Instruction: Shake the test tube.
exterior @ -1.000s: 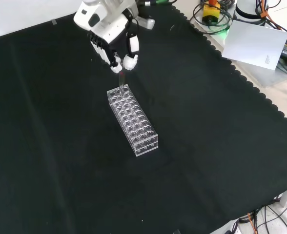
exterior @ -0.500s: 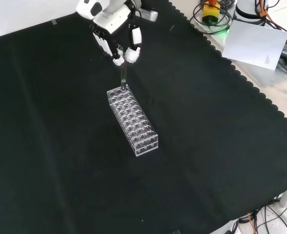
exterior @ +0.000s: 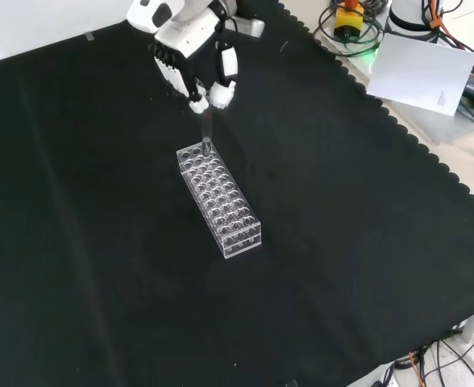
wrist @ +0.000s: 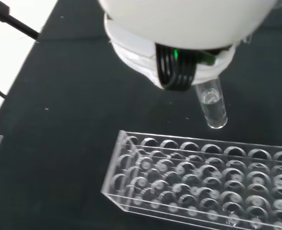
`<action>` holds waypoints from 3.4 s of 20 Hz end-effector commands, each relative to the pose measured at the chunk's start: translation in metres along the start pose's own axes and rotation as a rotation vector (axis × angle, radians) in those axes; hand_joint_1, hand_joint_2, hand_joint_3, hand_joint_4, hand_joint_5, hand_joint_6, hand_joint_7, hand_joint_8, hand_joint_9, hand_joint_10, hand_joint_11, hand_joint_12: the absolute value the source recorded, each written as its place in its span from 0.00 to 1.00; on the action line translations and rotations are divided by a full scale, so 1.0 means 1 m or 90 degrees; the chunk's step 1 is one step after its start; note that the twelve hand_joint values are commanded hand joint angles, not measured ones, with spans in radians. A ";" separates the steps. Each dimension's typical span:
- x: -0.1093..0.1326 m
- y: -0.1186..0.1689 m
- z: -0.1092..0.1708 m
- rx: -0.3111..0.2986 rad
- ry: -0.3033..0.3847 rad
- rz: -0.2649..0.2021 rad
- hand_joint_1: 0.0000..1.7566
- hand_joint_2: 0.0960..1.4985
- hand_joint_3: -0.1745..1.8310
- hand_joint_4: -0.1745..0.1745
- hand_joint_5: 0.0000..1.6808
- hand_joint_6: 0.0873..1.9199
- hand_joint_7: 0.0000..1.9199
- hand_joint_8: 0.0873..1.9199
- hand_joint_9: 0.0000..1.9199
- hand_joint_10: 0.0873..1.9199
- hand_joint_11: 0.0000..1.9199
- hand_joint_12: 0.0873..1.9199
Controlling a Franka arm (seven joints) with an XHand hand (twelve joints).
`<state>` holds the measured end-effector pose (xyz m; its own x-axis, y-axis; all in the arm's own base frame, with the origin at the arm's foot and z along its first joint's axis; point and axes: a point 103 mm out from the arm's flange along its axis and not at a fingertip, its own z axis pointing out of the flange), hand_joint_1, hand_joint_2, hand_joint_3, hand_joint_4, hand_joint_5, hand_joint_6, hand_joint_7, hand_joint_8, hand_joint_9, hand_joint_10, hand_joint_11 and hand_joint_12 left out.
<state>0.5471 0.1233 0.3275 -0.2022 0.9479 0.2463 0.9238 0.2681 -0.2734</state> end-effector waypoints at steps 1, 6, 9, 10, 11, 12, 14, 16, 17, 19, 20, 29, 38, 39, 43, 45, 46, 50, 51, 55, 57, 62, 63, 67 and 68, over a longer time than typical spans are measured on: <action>0.044 0.013 -0.001 -0.002 0.010 -0.059 0.82 0.34 0.43 0.00 0.86 0.01 0.77 0.28 0.79 0.07 0.75 0.52; 0.042 0.014 -0.002 0.000 0.004 -0.056 0.82 0.34 0.43 0.00 0.86 0.01 0.77 0.28 0.78 0.07 0.75 0.52; 0.015 0.008 0.001 0.005 -0.004 -0.027 0.81 0.34 0.43 0.00 0.86 0.01 0.77 0.28 0.80 0.08 0.75 0.52; 0.003 0.005 0.002 0.008 -0.008 -0.014 0.82 0.34 0.43 0.00 0.86 0.01 0.77 0.28 0.79 0.08 0.75 0.52; -0.010 0.002 0.002 0.010 -0.013 0.000 0.82 0.34 0.43 0.00 0.86 0.01 0.77 0.28 0.79 0.07 0.75 0.52; -0.024 -0.003 0.003 0.013 -0.017 0.015 0.80 0.33 0.44 0.00 0.86 0.01 0.77 0.28 0.82 0.09 0.75 0.52; -0.049 -0.012 0.003 0.016 -0.027 0.045 0.77 0.33 0.45 0.00 0.86 0.00 0.77 0.27 0.86 0.10 0.76 0.52; -0.069 -0.020 0.002 0.019 -0.040 0.073 0.77 0.33 0.46 0.00 0.86 0.00 0.77 0.27 0.87 0.11 0.76 0.52; -0.077 -0.024 0.001 0.019 -0.045 0.086 0.76 0.33 0.46 0.00 0.87 0.00 0.77 0.27 0.87 0.11 0.76 0.52; -0.090 -0.031 -0.001 0.020 -0.053 0.107 0.76 0.33 0.46 0.00 0.87 0.00 0.77 0.26 0.88 0.11 0.76 0.52; -0.096 -0.033 -0.002 0.020 -0.056 0.117 0.76 0.33 0.46 0.00 0.87 0.00 0.77 0.26 0.88 0.11 0.76 0.52; -0.108 -0.037 -0.008 0.013 -0.061 0.128 0.76 0.33 0.46 0.00 0.87 0.00 0.77 0.26 0.88 0.11 0.76 0.52; -0.044 -0.008 0.002 0.019 -0.035 0.040 0.77 0.33 0.45 0.00 0.87 0.00 0.77 0.27 0.87 0.11 0.76 0.52; -0.035 -0.004 0.003 0.019 -0.030 0.028 0.76 0.33 0.46 0.00 0.87 0.00 0.77 0.27 0.87 0.11 0.76 0.52; -0.001 0.008 0.003 0.016 -0.018 -0.018 0.81 0.34 0.44 0.00 0.86 0.00 0.77 0.28 0.80 0.09 0.75 0.52; 0.012 0.012 0.003 0.015 -0.013 -0.037 0.82 0.34 0.43 0.00 0.86 0.00 0.76 0.28 0.79 0.08 0.75 0.52; 0.018 0.014 0.002 0.014 -0.011 -0.045 0.82 0.34 0.43 0.00 0.86 0.00 0.76 0.29 0.78 0.08 0.75 0.52; 0.035 0.019 0.001 0.012 -0.005 -0.067 0.82 0.34 0.43 0.00 0.86 0.00 0.76 0.29 0.78 0.08 0.75 0.52; 0.037 0.020 0.001 0.011 -0.005 -0.070 0.82 0.34 0.43 0.00 0.86 0.00 0.76 0.29 0.78 0.08 0.75 0.52; 0.028 0.018 0.000 0.013 -0.010 -0.059 0.82 0.34 0.43 0.00 0.86 0.00 0.76 0.29 0.78 0.08 0.75 0.52; 0.018 0.015 0.001 0.015 -0.016 -0.045 0.82 0.34 0.43 0.00 0.86 0.00 0.76 0.29 0.78 0.07 0.75 0.52; -0.020 0.004 0.002 0.024 -0.035 0.005 0.82 0.34 0.43 0.00 0.86 0.00 0.76 0.29 0.78 0.07 0.75 0.52; -0.028 0.001 0.002 0.026 -0.039 0.016 0.82 0.34 0.43 0.00 0.86 0.00 0.76 0.29 0.78 0.07 0.75 0.52; -0.059 -0.010 -0.001 0.026 -0.053 0.058 0.82 0.34 0.43 0.00 0.86 0.00 0.77 0.28 0.78 0.07 0.75 0.52; -0.067 -0.013 -0.003 0.024 -0.053 0.070 0.82 0.34 0.43 0.00 0.86 0.00 0.77 0.28 0.78 0.07 0.75 0.52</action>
<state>0.5527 0.0907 0.3170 -0.1898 0.9657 0.1773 0.9168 0.2389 -0.3200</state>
